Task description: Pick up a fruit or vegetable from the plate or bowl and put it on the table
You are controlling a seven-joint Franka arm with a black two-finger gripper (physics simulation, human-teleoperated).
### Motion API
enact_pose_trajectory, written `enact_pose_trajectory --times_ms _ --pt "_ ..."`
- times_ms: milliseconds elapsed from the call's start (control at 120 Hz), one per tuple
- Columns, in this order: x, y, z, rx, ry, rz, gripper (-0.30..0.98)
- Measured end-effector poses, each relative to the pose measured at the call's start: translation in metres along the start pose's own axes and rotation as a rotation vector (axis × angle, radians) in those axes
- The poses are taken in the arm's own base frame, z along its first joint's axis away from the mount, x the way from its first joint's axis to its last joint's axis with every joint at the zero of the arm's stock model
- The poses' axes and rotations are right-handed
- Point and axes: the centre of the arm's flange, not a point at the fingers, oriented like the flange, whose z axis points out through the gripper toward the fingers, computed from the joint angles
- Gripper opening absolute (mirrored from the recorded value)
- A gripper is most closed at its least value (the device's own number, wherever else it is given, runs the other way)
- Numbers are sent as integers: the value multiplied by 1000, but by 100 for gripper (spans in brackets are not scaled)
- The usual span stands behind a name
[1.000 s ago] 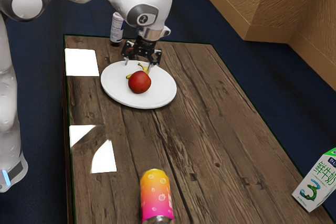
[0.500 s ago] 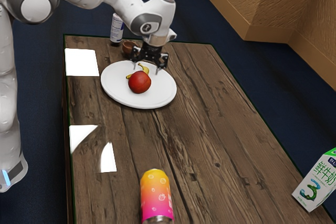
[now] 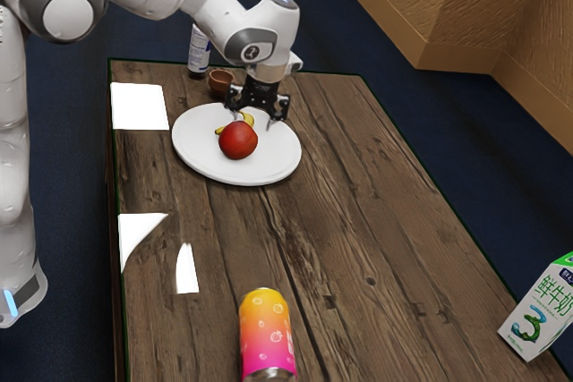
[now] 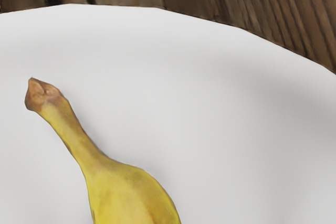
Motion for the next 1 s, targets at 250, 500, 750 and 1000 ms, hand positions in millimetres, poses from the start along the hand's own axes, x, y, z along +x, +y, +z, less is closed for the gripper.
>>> enact_pose_trajectory --times_ms 250,500,750,1000 --pt "3 -2 1 -4 -1 -2 23" --pt "1 1 -3 -5 6 21 13" --pt "6 5 -30 -25 28 35 12" --pt "14 14 -78 -44 48 40 11"
